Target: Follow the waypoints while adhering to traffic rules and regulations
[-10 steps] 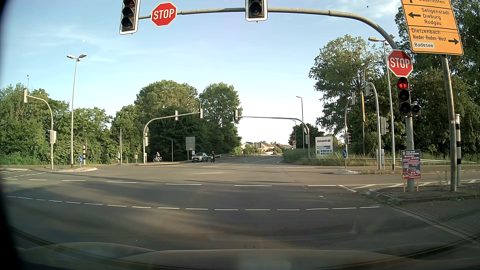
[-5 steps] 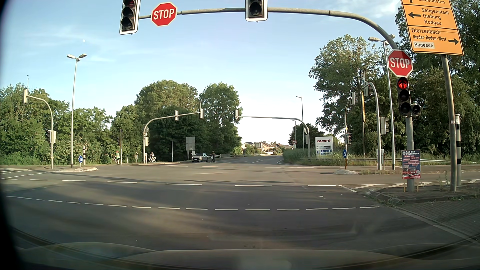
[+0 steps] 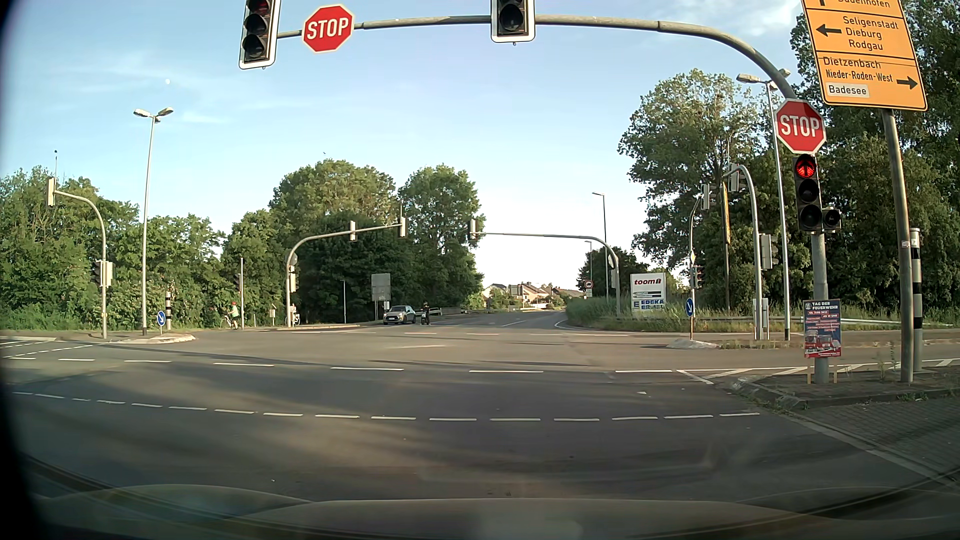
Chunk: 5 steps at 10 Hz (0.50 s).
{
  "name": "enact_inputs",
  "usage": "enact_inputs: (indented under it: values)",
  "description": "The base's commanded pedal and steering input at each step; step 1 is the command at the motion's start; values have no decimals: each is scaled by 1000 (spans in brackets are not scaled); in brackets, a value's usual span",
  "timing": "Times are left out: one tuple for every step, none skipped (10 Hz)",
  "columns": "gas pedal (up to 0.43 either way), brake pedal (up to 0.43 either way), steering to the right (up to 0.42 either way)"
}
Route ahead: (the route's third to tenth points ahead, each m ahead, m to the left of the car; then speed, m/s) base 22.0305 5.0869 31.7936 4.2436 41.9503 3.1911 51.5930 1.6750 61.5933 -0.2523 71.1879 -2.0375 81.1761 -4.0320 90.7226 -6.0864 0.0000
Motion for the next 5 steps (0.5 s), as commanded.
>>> enact_inputs:
  values:
    - [0,305,6]
    - [0,305,6]
    - [0,305,6]
    - [0,305,6]
    - [0,305,6]
